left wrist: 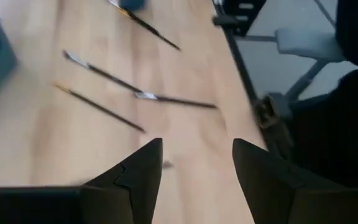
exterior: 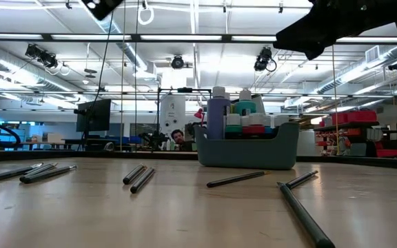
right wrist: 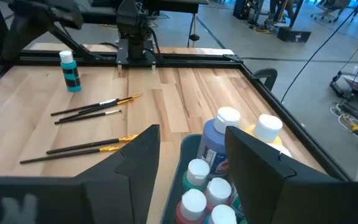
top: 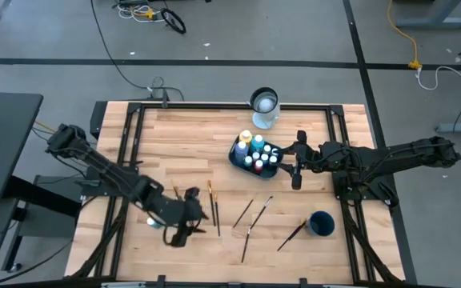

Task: Pick & Place Paint Supplies
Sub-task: Put the small light blue paint bottle into the green bin

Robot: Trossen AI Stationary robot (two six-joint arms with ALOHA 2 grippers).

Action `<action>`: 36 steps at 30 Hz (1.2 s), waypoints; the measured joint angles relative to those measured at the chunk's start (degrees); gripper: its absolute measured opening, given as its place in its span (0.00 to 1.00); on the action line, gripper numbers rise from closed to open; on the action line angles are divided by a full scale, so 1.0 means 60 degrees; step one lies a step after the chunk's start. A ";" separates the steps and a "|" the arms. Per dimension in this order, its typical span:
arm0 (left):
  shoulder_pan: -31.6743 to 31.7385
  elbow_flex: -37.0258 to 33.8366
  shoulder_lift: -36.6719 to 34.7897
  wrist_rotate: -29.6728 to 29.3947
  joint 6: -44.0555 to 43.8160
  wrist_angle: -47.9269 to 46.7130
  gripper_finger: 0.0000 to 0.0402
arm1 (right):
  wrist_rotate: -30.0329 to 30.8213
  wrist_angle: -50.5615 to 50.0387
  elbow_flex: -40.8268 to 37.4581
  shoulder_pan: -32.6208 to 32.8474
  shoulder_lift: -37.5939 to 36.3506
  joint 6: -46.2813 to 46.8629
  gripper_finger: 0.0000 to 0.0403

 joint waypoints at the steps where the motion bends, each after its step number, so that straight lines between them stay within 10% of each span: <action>1: -0.0159 0.0000 -0.0009 -0.0004 -0.0353 -0.0183 0.51 | 0.0000 0.0000 0.0000 0.0000 0.0000 0.0050 0.46; 18: -0.1557 -0.0346 -0.0022 0.2045 -0.7524 -0.6573 0.53 | -0.0011 -0.0006 0.0000 0.0000 0.0000 0.0237 0.46; 36: -0.1661 -0.0546 -0.0022 0.2341 -0.7308 -0.7578 0.53 | -0.0007 -0.0004 0.0000 0.0000 0.0000 0.0215 0.46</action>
